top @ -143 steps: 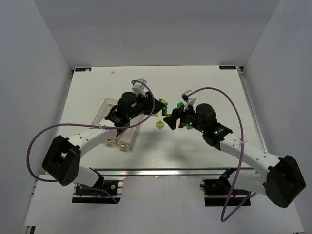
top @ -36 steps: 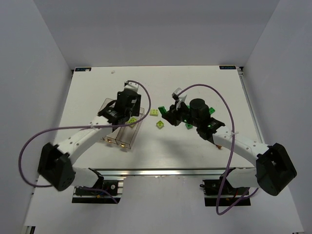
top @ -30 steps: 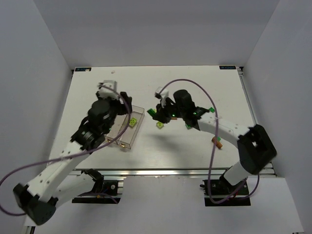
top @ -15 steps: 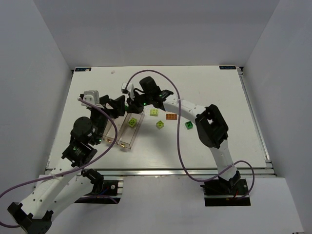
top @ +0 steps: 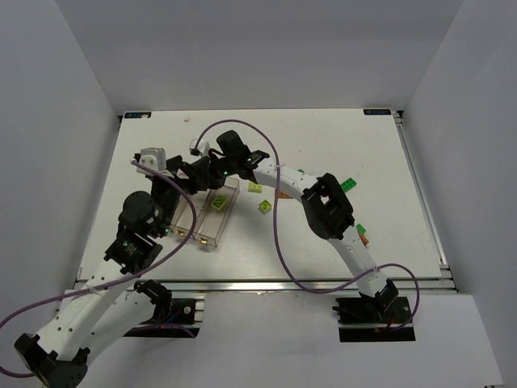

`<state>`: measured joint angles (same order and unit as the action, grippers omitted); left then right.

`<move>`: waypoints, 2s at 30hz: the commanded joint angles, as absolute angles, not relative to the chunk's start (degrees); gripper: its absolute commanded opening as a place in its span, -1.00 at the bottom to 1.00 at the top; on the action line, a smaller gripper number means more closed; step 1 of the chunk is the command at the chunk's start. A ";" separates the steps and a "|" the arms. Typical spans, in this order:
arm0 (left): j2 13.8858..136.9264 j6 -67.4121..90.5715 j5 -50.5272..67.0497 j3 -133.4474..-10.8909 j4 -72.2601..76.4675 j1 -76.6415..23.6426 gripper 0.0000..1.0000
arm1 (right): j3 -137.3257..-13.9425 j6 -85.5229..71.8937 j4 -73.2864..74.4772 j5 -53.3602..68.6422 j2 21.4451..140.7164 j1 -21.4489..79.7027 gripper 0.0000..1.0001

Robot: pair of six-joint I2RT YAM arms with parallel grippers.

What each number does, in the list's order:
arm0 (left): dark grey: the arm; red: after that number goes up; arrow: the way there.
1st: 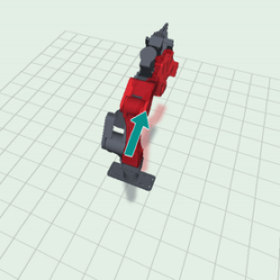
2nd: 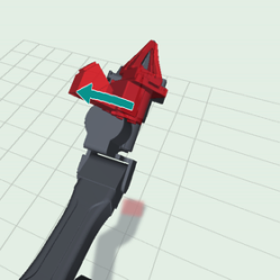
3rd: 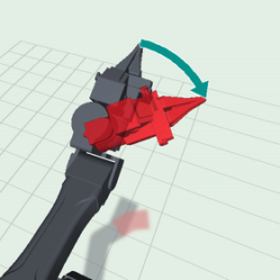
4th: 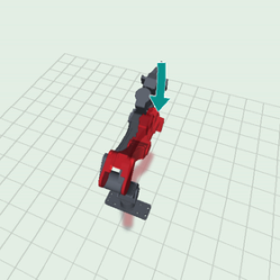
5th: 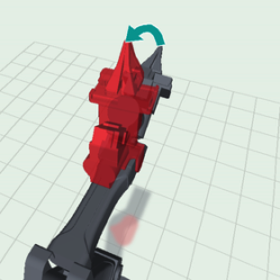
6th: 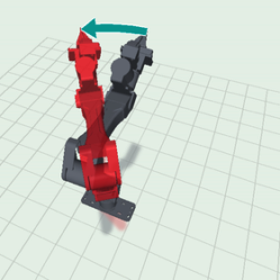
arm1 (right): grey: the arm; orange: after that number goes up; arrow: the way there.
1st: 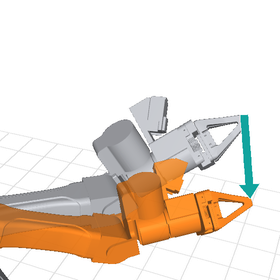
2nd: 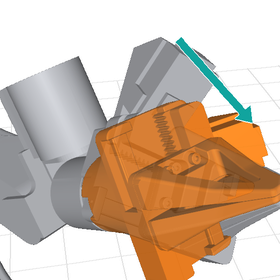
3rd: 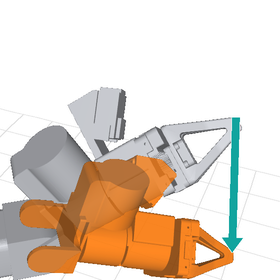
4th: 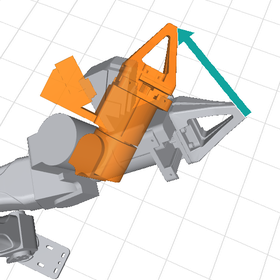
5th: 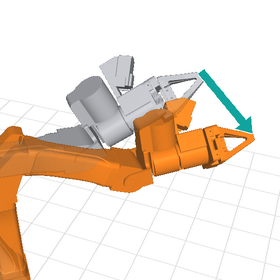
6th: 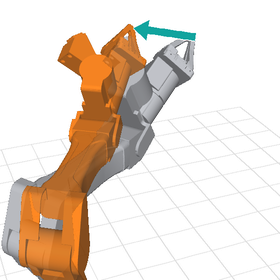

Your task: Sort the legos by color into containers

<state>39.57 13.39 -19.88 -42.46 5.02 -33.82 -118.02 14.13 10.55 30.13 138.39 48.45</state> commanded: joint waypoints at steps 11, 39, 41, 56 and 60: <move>41.75 14.77 -14.86 -42.63 5.71 -32.17 0.69 | -121.82 11.43 12.03 29.09 136.86 47.55 0.09; 74.43 17.67 7.03 -51.84 -3.32 -33.84 0.29 | -51.24 31.64 25.48 30.58 61.79 34.37 0.24; 78.74 16.70 6.77 -53.34 -5.61 -34.10 0.28 | -53.52 31.81 28.90 32.33 62.23 34.37 0.24; 81.04 15.29 0.79 -54.49 -8.79 -36.12 0.35 | -48.69 32.26 28.65 32.34 57.39 34.37 0.26; 81.21 15.55 -1.40 -54.49 -8.79 -36.39 0.36 | -48.60 32.34 28.83 32.34 57.66 34.45 0.27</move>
<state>82.89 15.90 0.99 -52.58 -8.64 -35.90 -48.86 31.73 29.98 32.51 58.43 34.52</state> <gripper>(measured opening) 0.678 0.634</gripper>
